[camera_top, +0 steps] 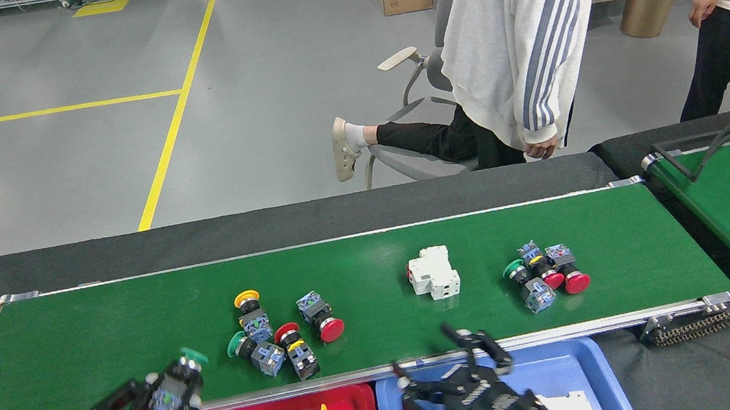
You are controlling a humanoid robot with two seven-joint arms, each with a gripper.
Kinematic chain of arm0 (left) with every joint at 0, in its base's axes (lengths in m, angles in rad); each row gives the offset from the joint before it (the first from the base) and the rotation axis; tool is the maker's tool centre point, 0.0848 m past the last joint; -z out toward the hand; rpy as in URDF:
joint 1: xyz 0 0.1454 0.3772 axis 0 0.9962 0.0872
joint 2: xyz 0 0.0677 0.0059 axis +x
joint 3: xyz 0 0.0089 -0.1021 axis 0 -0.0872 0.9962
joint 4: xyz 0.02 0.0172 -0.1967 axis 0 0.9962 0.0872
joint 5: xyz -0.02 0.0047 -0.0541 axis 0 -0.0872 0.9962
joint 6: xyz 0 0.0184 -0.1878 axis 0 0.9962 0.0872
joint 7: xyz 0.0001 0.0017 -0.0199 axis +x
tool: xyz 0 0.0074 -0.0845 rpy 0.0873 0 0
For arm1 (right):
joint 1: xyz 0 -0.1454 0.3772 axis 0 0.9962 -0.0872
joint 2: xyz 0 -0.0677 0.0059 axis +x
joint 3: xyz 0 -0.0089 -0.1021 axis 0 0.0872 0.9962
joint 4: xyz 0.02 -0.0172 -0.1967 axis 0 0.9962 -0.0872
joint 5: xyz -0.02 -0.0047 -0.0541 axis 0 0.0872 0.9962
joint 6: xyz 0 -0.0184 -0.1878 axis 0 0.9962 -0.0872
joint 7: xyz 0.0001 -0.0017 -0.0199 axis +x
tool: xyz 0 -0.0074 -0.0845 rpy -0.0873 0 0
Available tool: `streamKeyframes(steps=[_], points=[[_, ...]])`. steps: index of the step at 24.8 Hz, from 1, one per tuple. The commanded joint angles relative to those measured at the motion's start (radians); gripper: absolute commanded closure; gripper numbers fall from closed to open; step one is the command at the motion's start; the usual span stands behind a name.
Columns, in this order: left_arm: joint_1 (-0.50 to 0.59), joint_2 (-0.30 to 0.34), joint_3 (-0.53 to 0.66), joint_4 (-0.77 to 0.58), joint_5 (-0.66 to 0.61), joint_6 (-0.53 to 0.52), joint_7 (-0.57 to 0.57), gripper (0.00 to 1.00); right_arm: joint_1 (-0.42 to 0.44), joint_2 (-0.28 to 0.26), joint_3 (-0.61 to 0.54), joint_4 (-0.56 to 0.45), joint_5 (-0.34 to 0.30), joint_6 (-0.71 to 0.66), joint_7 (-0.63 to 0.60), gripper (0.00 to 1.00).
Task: Pick switch part from conveyor to tray
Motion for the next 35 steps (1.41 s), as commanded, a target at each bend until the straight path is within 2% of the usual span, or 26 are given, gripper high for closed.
streamKeyframes(steps=[1,5,8,10,11,13,18,24,28,32,35], points=[[-0.002,-0.032,0.011,-0.016,0.008,-0.018,0.005,0.0,0.021,-0.003,-0.049,-0.013,-0.008,0.092,-0.057,0.0],[-0.004,-0.08,0.034,-0.016,0.006,-0.018,0.005,0.0,0.03,-0.001,-0.101,0.009,-0.013,0.098,-0.051,0.0],[-0.012,-0.137,0.059,-0.016,0.008,0.198,0.005,0.0,-0.007,-0.009,-0.093,0.009,-0.004,0.093,-0.042,0.0],[-0.025,-0.137,0.057,-0.017,0.009,0.322,0.008,0.0,-0.056,-0.015,-0.058,0.01,0.001,0.092,0.009,0.0],[-0.029,-0.134,0.059,-0.017,0.009,0.352,0.008,0.0,-0.087,-0.024,-0.038,0.015,0.003,0.092,0.041,0.0],[-0.03,-0.134,0.06,-0.017,0.009,0.364,0.01,0.0,-0.136,-0.047,-0.015,0.039,0.001,0.093,0.084,0.0],[-0.029,-0.128,0.046,-0.019,0.005,0.358,0.011,0.0,-0.22,-0.049,0.049,0.113,-0.004,0.092,0.151,0.0],[-0.067,-0.123,0.04,-0.017,0.002,0.344,0.01,0.0,-0.245,-0.04,0.066,0.157,-0.004,0.092,0.167,0.0],[-0.081,-0.124,-0.004,-0.012,-0.012,0.269,0.001,0.0,-0.254,-0.04,0.088,0.17,-0.007,0.092,0.173,0.0],[-0.098,-0.129,-0.059,0.003,-0.072,0.273,-0.022,0.0,-0.256,-0.044,0.088,0.171,-0.011,0.087,0.173,0.0],[-0.176,-0.138,-0.062,0.073,-0.121,0.306,-0.035,0.0,-0.265,-0.037,0.091,0.191,-0.011,0.09,0.173,0.0]])
